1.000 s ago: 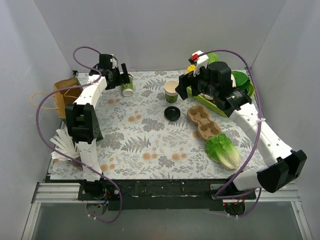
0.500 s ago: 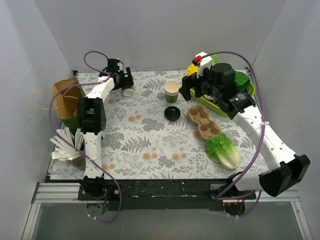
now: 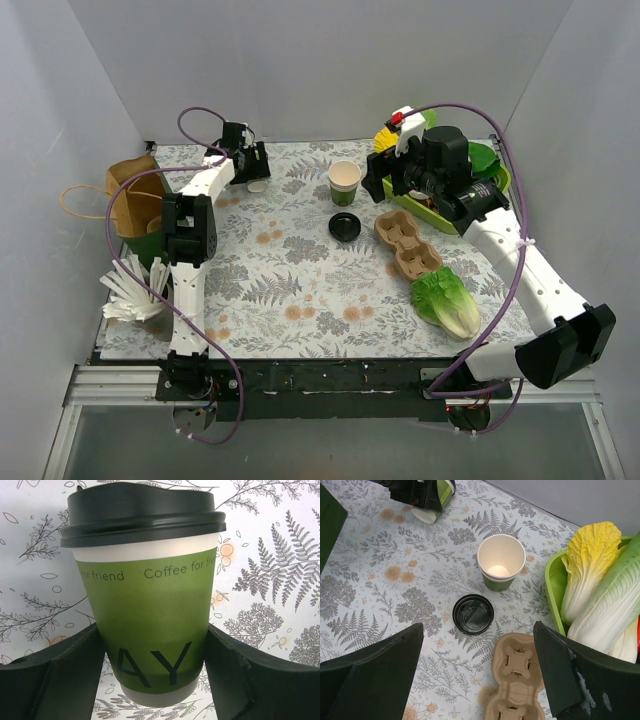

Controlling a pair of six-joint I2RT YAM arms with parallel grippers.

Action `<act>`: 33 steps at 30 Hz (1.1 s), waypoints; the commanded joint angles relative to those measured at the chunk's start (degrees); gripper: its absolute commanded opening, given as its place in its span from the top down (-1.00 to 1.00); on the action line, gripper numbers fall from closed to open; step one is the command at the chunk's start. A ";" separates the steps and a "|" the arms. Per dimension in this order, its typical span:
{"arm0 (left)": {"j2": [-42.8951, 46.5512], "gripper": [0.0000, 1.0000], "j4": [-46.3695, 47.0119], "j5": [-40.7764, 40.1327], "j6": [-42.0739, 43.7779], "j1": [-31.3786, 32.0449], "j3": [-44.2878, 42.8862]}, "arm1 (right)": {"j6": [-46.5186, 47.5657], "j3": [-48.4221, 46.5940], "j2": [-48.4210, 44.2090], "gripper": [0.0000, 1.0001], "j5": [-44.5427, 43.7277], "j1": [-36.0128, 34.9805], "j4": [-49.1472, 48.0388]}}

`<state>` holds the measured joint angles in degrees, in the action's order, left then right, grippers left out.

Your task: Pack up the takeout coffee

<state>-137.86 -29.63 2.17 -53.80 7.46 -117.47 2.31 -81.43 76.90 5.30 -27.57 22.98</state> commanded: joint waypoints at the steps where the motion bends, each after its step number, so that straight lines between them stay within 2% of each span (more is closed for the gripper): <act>1: 5.32 -0.34 0.54 2.48 2.12 0.18 0.75 | 0.51 -0.75 0.35 -0.96 0.41 0.41 -2.41; 5: 10.57 -0.24 -0.87 4.67 2.82 0.18 3.46 | 1.47 -1.01 0.53 -0.96 0.76 0.50 -2.68; 7: 14.70 -0.19 -1.22 11.59 4.13 -0.08 6.10 | 3.13 -1.28 0.35 -0.96 1.99 0.59 -2.68; 8: 20.04 -0.18 -0.61 13.89 5.27 -0.08 11.25 | 5.58 -2.06 0.44 -0.96 2.60 0.59 -2.07; 10: 27.09 -0.16 2.98 23.72 7.99 -0.08 18.20 | 8.14 -3.47 1.14 -0.96 5.76 0.85 -0.58; 11: 30.43 -0.16 4.13 26.80 13.23 -0.08 21.46 | 9.46 -4.34 1.58 -0.96 7.34 1.11 0.56; 12: 37.94 -0.16 6.23 30.31 15.20 -0.08 28.54 | 12.08 -6.09 1.84 -0.96 11.18 1.47 3.10; 14: 45.71 -0.19 8.26 40.06 22.46 -0.26 35.17 | 13.77 -7.34 2.90 -0.96 16.47 2.52 4.87; 15: 52.54 -0.22 8.27 43.06 25.99 -0.34 41.29 | 16.48 -8.73 3.25 -0.96 23.20 3.05 6.97; 16: 56.44 -0.23 8.36 46.40 28.46 -0.26 43.97 | 17.98 -9.27 3.77 -0.96 26.22 3.23 7.95; 18: 62.60 -0.23 9.06 47.13 33.73 -0.26 49.33 | 21.06 -10.32 3.87 -0.96 33.24 3.31 10.40; 20: 70.95 -0.21 8.80 48.36 38.48 -0.26 55.49 | 24.05 -10.16 3.78 -0.96 36.43 3.31 10.85; 22: 78.84 -0.16 8.53 48.98 47.26 -0.26 61.35 | 26.16 -9.89 3.61 -0.96 39.78 3.31 10.51; 26: 89.40 -0.17 9.76 50.20 59.58 -0.26 70.07 | 28.44 -10.85 4.13 -0.93 46.10 2.79 9.62; 28: 91.71 -0.17 9.68 50.56 63.10 -0.26 71.76 | 30.38 -12.08 4.83 -0.92 48.48 0.52 10.59; 29: 93.20 -0.17 9.33 50.82 64.16 -0.26 72.90 | 34.74 -13.48 5.01 -0.91 48.92 -0.54 13.55; 33: 94.88 -0.16 8.45 52.05 66.28 -0.26 74.49 | 44.16 -12.71 5.10 -0.93 46.91 -6.34 18.06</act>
<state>-45.34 -20.95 51.62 4.80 7.35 -43.90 34.65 -92.49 82.04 48.95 -28.84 35.92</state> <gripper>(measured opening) 0.694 0.959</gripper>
